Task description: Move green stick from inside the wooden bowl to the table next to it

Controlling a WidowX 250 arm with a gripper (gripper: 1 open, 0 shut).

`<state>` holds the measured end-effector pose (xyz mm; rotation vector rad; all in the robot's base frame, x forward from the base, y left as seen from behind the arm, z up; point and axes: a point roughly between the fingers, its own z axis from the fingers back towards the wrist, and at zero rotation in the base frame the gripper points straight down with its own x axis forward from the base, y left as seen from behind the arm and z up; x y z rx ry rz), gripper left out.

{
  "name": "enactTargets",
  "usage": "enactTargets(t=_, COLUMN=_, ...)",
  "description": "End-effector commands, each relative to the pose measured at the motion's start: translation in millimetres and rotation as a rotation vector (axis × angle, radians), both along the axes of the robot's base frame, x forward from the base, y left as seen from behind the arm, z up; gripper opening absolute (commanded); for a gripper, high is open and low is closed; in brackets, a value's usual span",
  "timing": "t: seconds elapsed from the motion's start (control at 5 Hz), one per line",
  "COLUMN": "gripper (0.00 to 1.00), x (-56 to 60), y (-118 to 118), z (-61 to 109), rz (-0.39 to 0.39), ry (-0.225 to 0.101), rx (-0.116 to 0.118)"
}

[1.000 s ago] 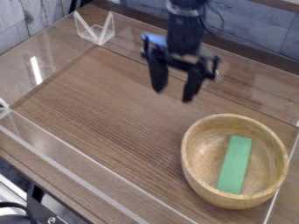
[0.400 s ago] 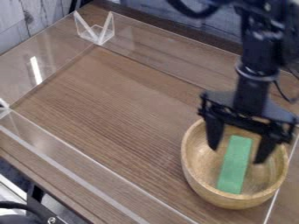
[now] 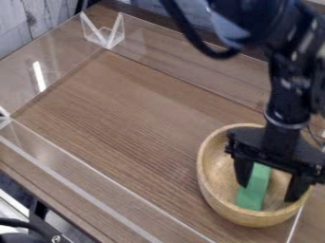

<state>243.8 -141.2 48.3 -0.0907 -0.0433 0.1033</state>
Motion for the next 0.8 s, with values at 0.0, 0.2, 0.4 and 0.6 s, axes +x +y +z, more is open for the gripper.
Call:
enactTargets(t=0.0, gripper=1.0, x=4.3, y=-5.6, z=8.7, rz=-0.025, ry=-0.082, rx=-0.019)
enactTargets(t=0.2, gripper=1.0, x=3.4, y=-7.0, z=12.7, rz=-0.019, ry=-0.11, rx=-0.022)
enactTargets(t=0.4, gripper=1.0, x=2.4, y=-8.1, z=16.8, rz=-0.009, ry=-0.133, rx=-0.026)
enactTargets(t=0.6, gripper=1.0, x=9.7, y=-0.4, z=18.1, rz=0.006, ry=-0.152, rx=-0.027)
